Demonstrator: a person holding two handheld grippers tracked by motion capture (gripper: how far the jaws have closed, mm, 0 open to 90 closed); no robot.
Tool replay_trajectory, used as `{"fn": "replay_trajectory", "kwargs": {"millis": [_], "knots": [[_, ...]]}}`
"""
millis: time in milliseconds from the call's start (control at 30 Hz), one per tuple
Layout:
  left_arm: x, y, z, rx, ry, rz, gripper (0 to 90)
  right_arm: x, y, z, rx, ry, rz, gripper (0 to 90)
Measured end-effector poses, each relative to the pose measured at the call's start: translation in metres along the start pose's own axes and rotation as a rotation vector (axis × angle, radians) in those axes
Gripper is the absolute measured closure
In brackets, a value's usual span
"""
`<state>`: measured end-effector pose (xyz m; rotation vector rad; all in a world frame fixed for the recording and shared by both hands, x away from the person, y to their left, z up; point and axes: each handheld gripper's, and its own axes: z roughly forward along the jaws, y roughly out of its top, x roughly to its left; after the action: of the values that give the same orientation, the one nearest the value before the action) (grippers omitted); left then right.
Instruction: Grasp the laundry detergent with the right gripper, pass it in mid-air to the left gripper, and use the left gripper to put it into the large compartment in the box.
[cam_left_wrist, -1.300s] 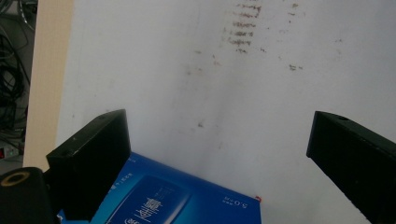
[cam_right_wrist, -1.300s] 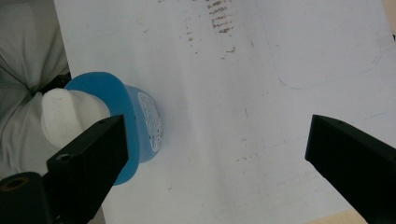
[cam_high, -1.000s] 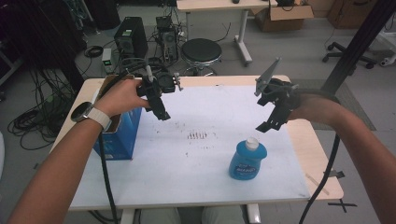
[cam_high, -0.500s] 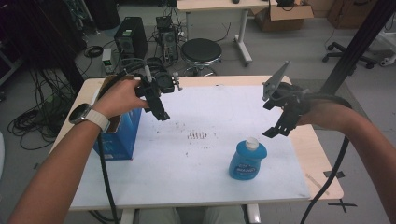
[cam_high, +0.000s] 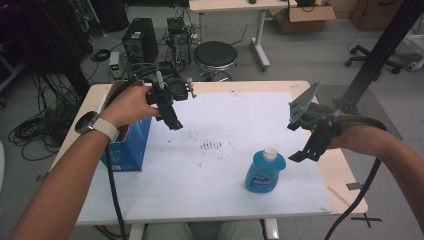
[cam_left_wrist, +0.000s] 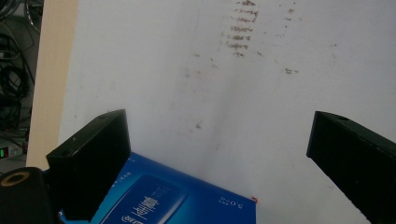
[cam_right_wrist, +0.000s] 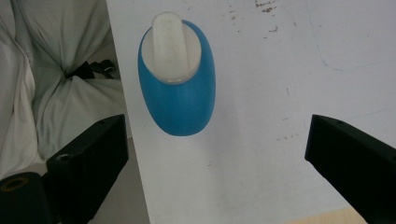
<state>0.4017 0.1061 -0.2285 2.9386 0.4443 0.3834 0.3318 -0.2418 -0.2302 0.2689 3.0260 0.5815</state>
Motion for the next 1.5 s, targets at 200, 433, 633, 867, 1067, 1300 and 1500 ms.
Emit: {"fn": "replay_trajectory", "kwargs": {"millis": [200, 433, 633, 867, 1067, 1300, 1500], "knots": [[-0.001, 0.000, 0.000, 0.002, 0.001, -0.002, 6.8, 0.002, -0.006, 0.005, -0.008, 0.012, -0.001, 6.1], [0.000, 0.000, 0.002, 0.008, 0.000, -0.004, 6.8, 0.003, -0.013, 0.014, -0.029, 0.029, 0.001, 6.0], [-0.001, -0.001, 0.004, 0.007, -0.002, -0.006, 6.8, 0.004, -0.016, 0.020, -0.038, 0.034, 0.002, 6.1], [-0.001, -0.001, 0.005, 0.008, -0.006, -0.005, 6.8, 0.003, -0.022, 0.031, -0.057, 0.047, 0.010, 6.0], [-0.002, -0.002, 0.007, 0.009, -0.007, -0.005, 6.8, 0.003, -0.025, 0.035, -0.080, 0.051, 0.012, 6.0], [-0.002, -0.002, 0.006, 0.005, -0.006, -0.009, 6.8, 0.003, -0.031, 0.043, -0.131, 0.055, 0.008, 6.1], [-0.002, -0.002, 0.006, 0.009, -0.006, -0.011, 6.8, 0.003, -0.036, 0.050, -0.149, 0.058, 0.012, 6.1]]}}
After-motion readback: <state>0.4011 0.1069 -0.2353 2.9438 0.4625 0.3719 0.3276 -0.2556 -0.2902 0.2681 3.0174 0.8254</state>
